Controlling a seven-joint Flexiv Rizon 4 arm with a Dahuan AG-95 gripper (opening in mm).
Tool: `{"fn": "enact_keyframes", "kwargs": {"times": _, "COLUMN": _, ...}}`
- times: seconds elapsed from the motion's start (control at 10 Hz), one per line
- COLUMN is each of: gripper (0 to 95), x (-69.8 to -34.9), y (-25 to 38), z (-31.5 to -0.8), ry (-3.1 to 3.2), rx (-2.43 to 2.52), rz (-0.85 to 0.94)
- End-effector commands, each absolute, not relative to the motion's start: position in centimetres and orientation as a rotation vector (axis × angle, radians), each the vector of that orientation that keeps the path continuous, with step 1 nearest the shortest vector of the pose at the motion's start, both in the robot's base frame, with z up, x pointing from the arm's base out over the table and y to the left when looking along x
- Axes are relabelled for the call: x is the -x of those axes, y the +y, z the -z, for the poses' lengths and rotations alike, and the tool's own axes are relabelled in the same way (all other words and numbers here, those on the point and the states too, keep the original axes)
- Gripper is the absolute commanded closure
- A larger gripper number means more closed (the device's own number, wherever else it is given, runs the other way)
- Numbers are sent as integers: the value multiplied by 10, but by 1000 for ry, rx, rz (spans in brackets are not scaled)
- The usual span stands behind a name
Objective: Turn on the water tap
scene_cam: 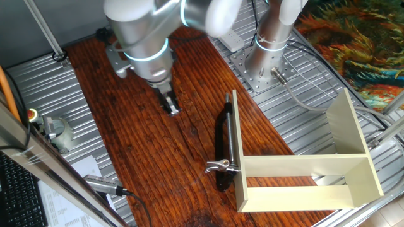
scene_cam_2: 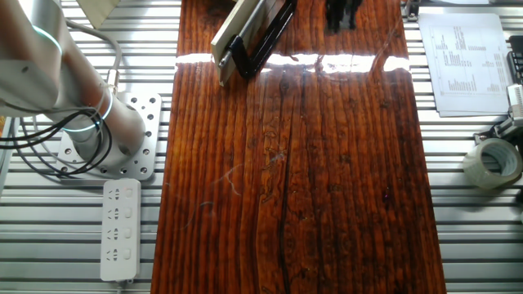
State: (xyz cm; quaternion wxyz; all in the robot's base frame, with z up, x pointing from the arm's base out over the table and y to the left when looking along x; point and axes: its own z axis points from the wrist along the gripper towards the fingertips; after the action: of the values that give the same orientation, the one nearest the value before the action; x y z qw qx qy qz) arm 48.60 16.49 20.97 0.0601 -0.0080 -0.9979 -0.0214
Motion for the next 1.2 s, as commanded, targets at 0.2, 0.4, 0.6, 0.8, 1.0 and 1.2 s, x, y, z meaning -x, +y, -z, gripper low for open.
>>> {"fn": "enact_keyframes", "kwargs": {"times": 0.2, "gripper": 950, "x": -478, "y": 190, "z": -209, "ry": -3024, "rx": 43, "rz": 63}}
{"fn": "enact_keyframes", "kwargs": {"times": 0.4, "gripper": 950, "x": -477, "y": 208, "z": -203, "ry": -3027, "rx": 88, "rz": 65}}
{"fn": "enact_keyframes", "kwargs": {"times": 0.6, "gripper": 950, "x": -477, "y": 208, "z": -203, "ry": -3045, "rx": 62, "rz": 39}}
{"fn": "enact_keyframes", "kwargs": {"times": 0.8, "gripper": 950, "x": -477, "y": 208, "z": -203, "ry": -3051, "rx": 46, "rz": 27}}
{"fn": "enact_keyframes", "kwargs": {"times": 1.0, "gripper": 950, "x": -477, "y": 208, "z": -203, "ry": -3052, "rx": 34, "rz": -10}}
{"fn": "enact_keyframes", "kwargs": {"times": 1.2, "gripper": 950, "x": -477, "y": 208, "z": -203, "ry": -3049, "rx": 46, "rz": -8}}
